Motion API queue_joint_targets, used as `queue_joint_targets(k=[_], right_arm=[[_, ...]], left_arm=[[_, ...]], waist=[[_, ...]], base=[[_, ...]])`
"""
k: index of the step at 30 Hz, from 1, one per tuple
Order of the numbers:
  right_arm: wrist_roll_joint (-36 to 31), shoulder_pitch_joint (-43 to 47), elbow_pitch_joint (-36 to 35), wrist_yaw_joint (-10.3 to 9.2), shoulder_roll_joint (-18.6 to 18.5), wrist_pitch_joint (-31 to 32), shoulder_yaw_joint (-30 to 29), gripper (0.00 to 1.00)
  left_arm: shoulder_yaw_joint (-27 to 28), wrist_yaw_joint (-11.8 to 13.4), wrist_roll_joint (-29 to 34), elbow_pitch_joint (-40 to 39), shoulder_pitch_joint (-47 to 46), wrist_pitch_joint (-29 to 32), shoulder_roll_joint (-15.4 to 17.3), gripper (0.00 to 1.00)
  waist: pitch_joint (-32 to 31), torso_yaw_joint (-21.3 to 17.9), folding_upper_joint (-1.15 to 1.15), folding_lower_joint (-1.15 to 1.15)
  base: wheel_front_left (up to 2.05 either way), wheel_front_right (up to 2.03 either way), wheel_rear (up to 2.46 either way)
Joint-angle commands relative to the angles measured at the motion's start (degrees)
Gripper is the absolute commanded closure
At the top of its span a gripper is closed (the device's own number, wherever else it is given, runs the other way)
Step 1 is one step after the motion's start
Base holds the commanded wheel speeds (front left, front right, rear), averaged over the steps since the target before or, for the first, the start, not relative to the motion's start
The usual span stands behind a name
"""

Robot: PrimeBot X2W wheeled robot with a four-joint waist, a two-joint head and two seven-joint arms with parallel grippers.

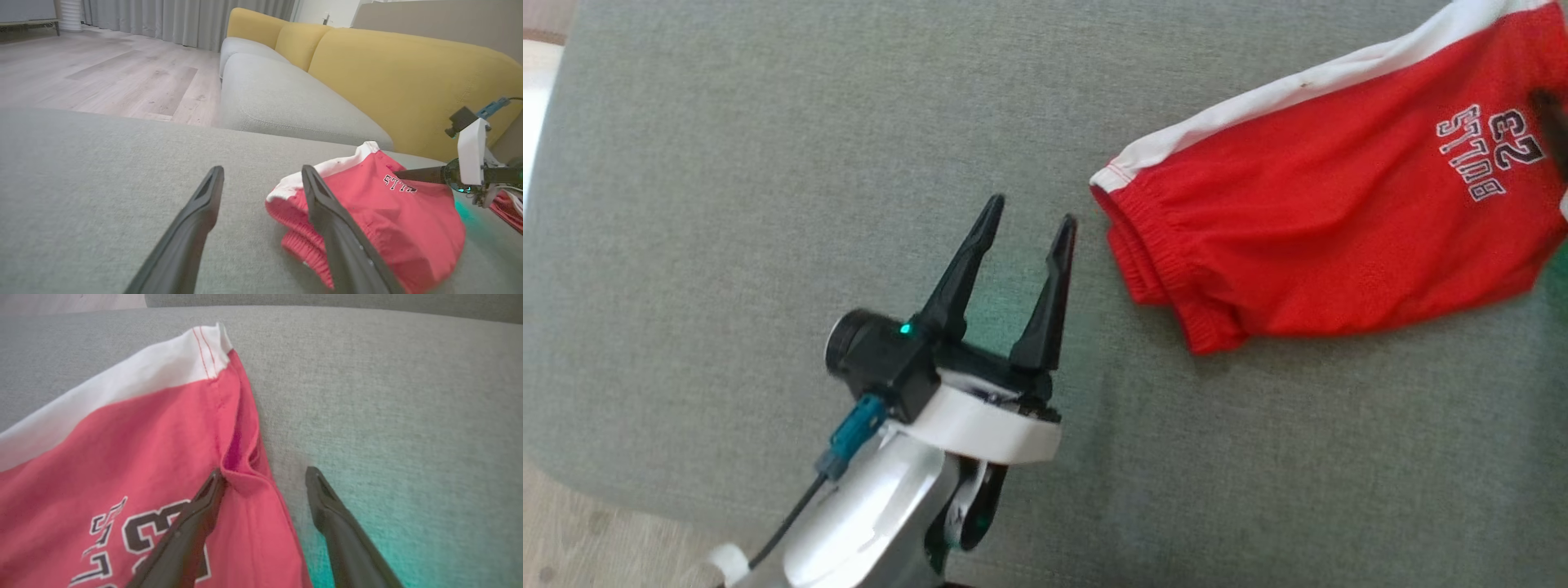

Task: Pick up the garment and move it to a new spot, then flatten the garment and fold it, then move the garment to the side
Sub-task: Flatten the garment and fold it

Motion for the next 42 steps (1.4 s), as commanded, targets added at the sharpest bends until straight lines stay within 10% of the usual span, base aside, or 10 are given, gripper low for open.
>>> queue_joint_targets(k=[1, 2, 4, 29, 42], right_arm=[[-0.2, 0.5, -0.3, -0.04, 0.6, 0.8, 1.6, 0.0], [0.0, 0.4, 0.2, -0.04, 0.9, 0.8, 2.0, 0.13], [1.2, 0.0, 0.9, -0.04, 1.4, 0.6, 2.9, 1.0], [5.7, 3.6, -0.1, -0.04, -5.2, -6.3, -10.4, 1.0], [6.1, 9.1, -15.9, -0.04, 7.3, 4.0, 9.3, 1.0]], left_arm=[[2.4, -0.4, 0.7, -1.6, 0.2, -0.5, 0.1, 0.0], [3.1, -1.0, 1.5, -1.4, 0.8, -0.5, -0.4, 0.0], [4.6, -2.2, 2.9, -0.9, 1.9, -0.5, -1.3, 0.0], [19.6, -12.0, 12.4, 2.8, 14.1, -0.5, -5.7, 0.0], [20.5, -13.8, 13.4, 3.5, 15.2, -0.5, -7.3, 0.0]], waist=[[-0.1, 0.3, 0.0, 0.0], [-0.3, 0.6, 0.0, 0.0], [-0.5, 0.8, 0.0, 0.0], [-8.4, -2.8, 0.0, 0.0], [-8.5, -0.7, 0.0, 0.0]], base=[[0.0, 0.0, 0.0], [0.0, 0.0, 0.0], [0.0, 0.0, 0.0], [0.0, 0.0, 0.0], [0.0, 0.0, 0.0]])
